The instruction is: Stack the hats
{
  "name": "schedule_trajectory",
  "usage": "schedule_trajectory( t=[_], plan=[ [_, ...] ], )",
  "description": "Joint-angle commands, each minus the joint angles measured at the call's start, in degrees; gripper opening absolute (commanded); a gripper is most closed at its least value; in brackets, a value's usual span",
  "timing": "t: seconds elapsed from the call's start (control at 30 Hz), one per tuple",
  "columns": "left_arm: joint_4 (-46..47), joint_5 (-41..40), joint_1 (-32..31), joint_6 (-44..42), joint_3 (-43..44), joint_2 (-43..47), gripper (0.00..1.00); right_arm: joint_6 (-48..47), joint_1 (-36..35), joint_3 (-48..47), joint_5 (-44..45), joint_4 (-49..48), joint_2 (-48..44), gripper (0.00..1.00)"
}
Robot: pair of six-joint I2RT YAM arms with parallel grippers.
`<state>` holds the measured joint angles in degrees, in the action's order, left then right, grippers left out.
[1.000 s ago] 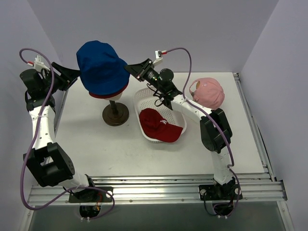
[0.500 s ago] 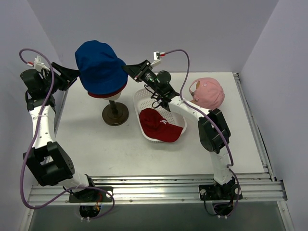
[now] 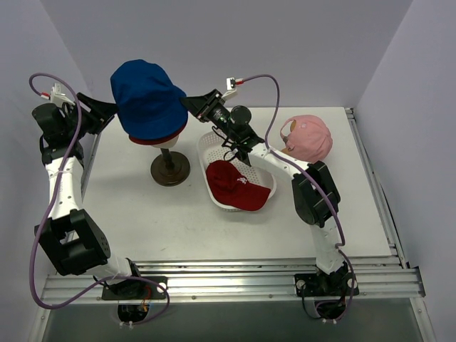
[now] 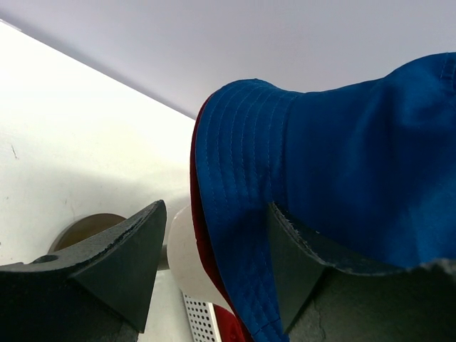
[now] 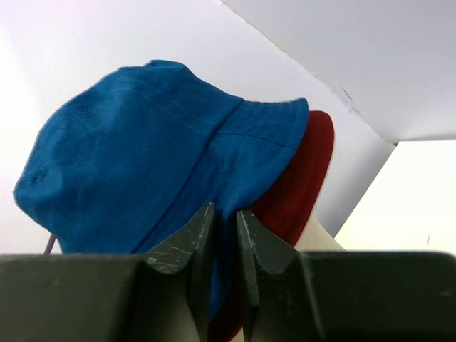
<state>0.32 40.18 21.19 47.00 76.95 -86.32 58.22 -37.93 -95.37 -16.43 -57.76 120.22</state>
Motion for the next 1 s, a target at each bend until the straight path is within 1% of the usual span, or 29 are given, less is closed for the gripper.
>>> schedule_trajectory(
  t=[0.0, 0.17, 0.37, 0.5, 0.6, 0.63, 0.7, 0.73, 0.8, 0.83, 0.87, 0.97],
  plan=[
    [2.67, 2.0, -1.77, 0.46, -0.04, 0.19, 0.67, -3.63, -2.15, 0.54, -3.26, 10.73, 2.04, 0.17],
    [2.67, 2.36, -1.77, 0.72, -0.22, 0.81, 0.67, -4.16, -1.09, 0.8, -2.91, 11.0, -1.57, 0.22],
    [1.97, 2.09, -1.77, 0.63, -0.74, 1.16, 0.67, -4.87, -0.91, 0.98, -2.65, 11.62, -3.94, 0.21],
    [0.04, 1.39, -1.77, -0.15, -0.57, 0.98, 0.67, -4.34, -1.0, 2.29, -2.65, 11.35, -3.59, 0.22],
    [-6.89, -0.45, -1.68, -3.49, 1.53, 1.68, 0.66, -4.43, -0.74, 3.35, -2.65, 11.44, -3.68, 0.23],
    [-10.91, -2.81, -1.59, -5.76, 2.32, 2.03, 0.67, -4.34, -0.65, 3.7, -2.65, 11.53, -3.86, 0.22],
    [-14.71, -5.45, -1.5, -7.97, 4.69, 3.35, 0.66, -4.69, -0.21, 4.66, -2.47, 11.61, -5.17, 0.23],
    [-17.95, -8.25, -1.42, -9.98, 5.4, 3.96, 0.66, -4.95, -0.12, 5.8, -2.21, 11.61, -5.7, 0.23],
    [-20.87, -11.34, -1.33, -11.84, 6.72, 5.54, 0.67, -6.26, 0.14, 6.69, -1.68, 12.49, -7.63, 0.23],
    [-23.93, -13.27, -1.33, -13.59, 7.94, 6.07, 0.68, -6.88, 0.23, 7.04, -0.9, 13.02, -8.25, 0.23],
    [-25.0, -16.33, -1.33, -14.3, 8.39, 6.6, 0.68, -7.58, 0.31, 7.65, -0.45, 14.33, -9.56, 0.23],
    [-27.65, -19.7, -1.24, -15.71, 9.36, 8.18, 0.69, -9.43, 0.67, 9.41, 1.47, 16.52, -12.11, 0.23]
  ],
)
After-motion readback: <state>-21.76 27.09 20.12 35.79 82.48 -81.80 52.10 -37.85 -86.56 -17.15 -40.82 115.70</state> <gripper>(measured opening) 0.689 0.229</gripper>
